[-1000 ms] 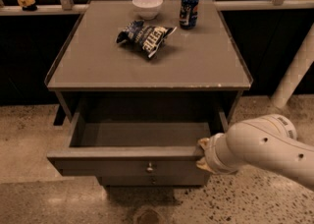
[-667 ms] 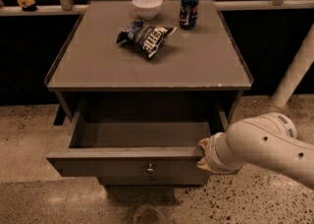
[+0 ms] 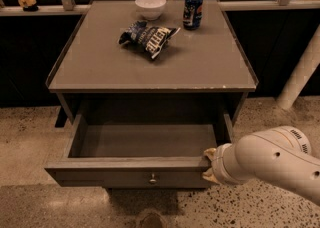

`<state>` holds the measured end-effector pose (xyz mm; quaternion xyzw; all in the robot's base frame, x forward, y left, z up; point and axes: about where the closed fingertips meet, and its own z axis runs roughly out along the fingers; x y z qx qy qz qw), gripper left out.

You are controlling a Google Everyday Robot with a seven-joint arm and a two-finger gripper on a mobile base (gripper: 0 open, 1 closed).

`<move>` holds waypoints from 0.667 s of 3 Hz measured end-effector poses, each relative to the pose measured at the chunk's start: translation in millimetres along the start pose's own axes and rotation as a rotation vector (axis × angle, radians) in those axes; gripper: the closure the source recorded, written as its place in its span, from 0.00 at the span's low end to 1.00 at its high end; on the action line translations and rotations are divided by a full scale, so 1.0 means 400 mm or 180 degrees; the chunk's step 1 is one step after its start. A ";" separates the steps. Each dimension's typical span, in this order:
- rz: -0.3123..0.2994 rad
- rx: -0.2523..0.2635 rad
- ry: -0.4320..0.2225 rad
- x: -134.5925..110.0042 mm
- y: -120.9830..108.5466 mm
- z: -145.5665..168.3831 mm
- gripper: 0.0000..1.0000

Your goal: Open top drawer

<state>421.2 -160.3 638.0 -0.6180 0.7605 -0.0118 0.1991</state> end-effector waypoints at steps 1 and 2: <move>0.0000 0.0000 0.0000 0.000 0.000 0.000 1.00; 0.0009 -0.0012 0.0006 0.007 0.017 -0.001 1.00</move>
Offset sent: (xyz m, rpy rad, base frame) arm -0.0337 -0.0120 -0.0169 0.0020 0.0225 -0.0136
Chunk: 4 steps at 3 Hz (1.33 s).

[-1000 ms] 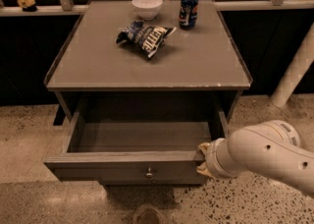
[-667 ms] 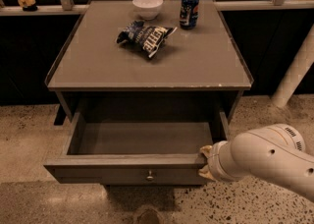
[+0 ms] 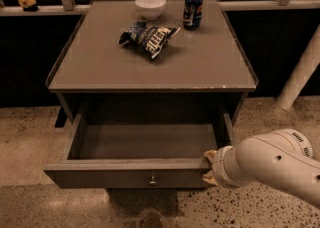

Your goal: Open top drawer

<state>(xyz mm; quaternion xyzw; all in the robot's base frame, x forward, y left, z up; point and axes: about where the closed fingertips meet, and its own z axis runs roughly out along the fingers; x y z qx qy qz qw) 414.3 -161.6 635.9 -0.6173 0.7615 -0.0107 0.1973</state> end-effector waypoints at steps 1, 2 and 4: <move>0.0000 0.0000 0.0000 -0.001 0.000 -0.001 1.00; 0.0013 -0.0006 -0.0001 0.002 0.016 -0.007 1.00; 0.0017 -0.0009 0.0004 0.002 0.029 -0.016 1.00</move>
Offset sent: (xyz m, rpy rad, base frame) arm -0.1986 -0.0389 -0.0450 0.0492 0.0687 -0.0815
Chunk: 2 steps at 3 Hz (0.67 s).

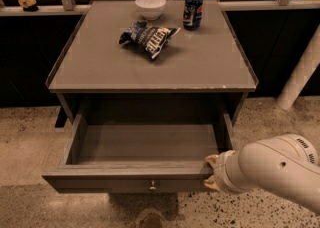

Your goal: Open top drawer

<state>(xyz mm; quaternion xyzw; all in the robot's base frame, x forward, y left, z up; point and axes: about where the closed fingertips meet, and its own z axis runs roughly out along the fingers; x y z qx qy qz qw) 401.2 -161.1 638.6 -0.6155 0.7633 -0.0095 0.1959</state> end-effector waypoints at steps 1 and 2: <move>0.0000 0.0000 0.0000 0.000 0.000 0.000 1.00; 0.0005 0.0014 0.0009 0.008 0.015 -0.002 1.00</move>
Offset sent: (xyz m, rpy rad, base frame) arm -0.0366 -0.0141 -0.0157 -0.0077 -0.0062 -0.0166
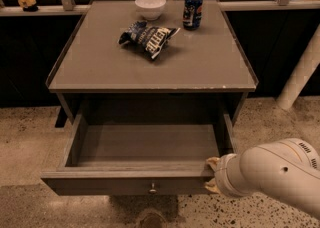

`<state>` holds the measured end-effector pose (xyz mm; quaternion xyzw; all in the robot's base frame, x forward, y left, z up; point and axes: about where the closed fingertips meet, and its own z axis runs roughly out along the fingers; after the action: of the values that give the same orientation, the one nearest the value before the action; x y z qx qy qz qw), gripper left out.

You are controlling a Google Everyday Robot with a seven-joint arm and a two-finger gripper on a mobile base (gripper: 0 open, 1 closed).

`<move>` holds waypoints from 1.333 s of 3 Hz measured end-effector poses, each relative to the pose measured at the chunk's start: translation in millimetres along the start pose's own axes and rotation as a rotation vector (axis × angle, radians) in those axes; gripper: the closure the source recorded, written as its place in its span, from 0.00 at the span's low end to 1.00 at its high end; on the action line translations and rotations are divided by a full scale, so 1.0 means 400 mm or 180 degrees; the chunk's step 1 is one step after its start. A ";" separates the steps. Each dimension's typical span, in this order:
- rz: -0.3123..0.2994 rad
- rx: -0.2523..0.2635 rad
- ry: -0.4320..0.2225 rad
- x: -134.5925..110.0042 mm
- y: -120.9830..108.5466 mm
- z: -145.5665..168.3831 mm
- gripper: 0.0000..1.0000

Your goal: Open top drawer

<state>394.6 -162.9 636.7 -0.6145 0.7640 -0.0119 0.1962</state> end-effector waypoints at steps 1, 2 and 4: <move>0.0000 0.0000 0.0000 -0.001 0.000 -0.002 1.00; 0.0022 0.0001 0.0010 0.007 0.020 -0.002 1.00; 0.0039 -0.0004 0.0022 0.007 0.032 -0.005 1.00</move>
Offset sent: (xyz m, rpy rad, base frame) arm -0.1816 -0.0594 -0.0773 -0.0075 0.0433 -0.1345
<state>381.5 -163.0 634.3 -0.6099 0.7685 -0.0124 0.1932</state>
